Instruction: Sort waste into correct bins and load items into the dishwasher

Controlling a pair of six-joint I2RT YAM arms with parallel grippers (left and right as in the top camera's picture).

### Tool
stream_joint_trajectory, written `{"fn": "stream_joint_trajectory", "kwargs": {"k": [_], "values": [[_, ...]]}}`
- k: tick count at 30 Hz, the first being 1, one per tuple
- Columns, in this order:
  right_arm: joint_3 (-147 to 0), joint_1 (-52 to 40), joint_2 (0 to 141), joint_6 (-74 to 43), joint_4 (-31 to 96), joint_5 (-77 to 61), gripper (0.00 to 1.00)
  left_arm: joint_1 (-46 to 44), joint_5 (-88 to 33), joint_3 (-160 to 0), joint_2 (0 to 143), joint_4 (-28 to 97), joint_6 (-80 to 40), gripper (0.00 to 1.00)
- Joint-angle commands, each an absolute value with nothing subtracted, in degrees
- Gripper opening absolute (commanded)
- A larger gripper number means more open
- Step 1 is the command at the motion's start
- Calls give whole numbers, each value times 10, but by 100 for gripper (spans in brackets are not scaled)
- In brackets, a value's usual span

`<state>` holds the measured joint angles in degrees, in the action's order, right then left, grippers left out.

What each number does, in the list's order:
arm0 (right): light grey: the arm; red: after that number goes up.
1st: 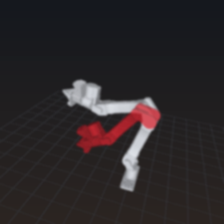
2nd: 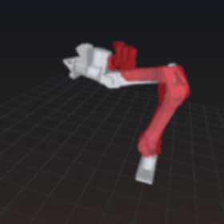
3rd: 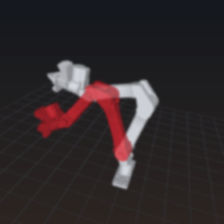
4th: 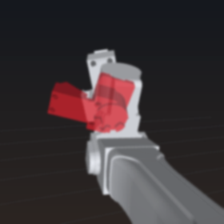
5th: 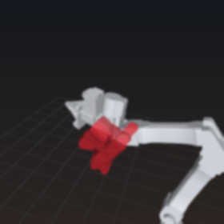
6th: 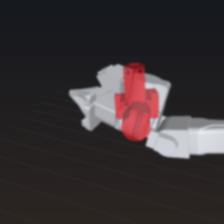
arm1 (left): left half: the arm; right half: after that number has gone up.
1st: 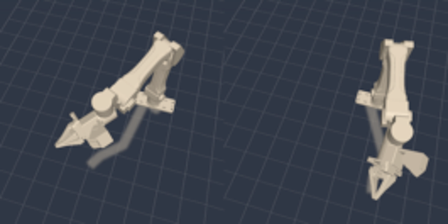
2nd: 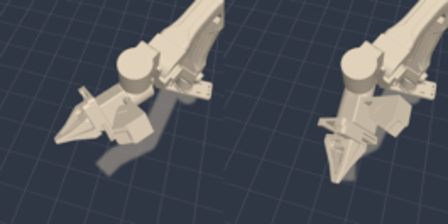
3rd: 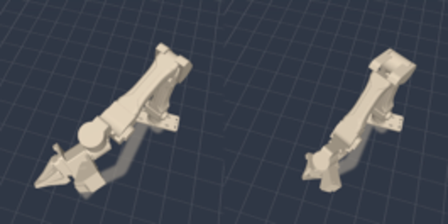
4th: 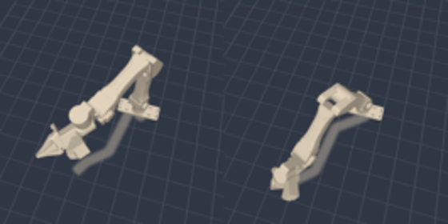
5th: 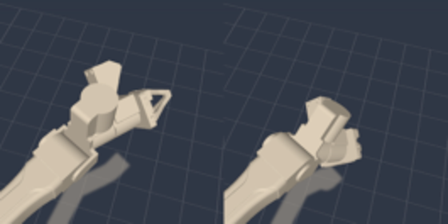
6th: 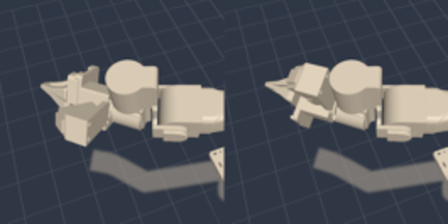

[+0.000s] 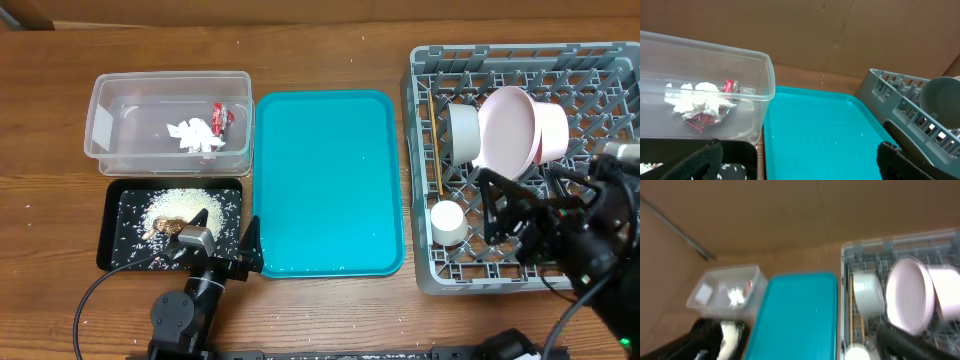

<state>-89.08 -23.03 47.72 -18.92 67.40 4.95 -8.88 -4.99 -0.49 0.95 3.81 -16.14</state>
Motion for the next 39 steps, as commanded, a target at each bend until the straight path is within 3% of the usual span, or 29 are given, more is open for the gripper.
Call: {"fn": "stream_joint_trajectory", "kwargs": {"k": [1,6,14,26,39], "values": [[-775,-234,427,-141,583,65,100,-86,-58,-3,3,39,-163,100],[-592,-228,348,-135,467,68,100,-86,-58,-3,3,39,-163,100],[-373,-172,197,-137,384,57,100,-86,-58,-3,3,39,-163,100],[-176,-140,10,-137,307,58,100,-86,-58,-3,3,39,-163,100],[-2,-134,2,-137,34,34,100,-86,-58,-3,3,39,-163,100]]}}
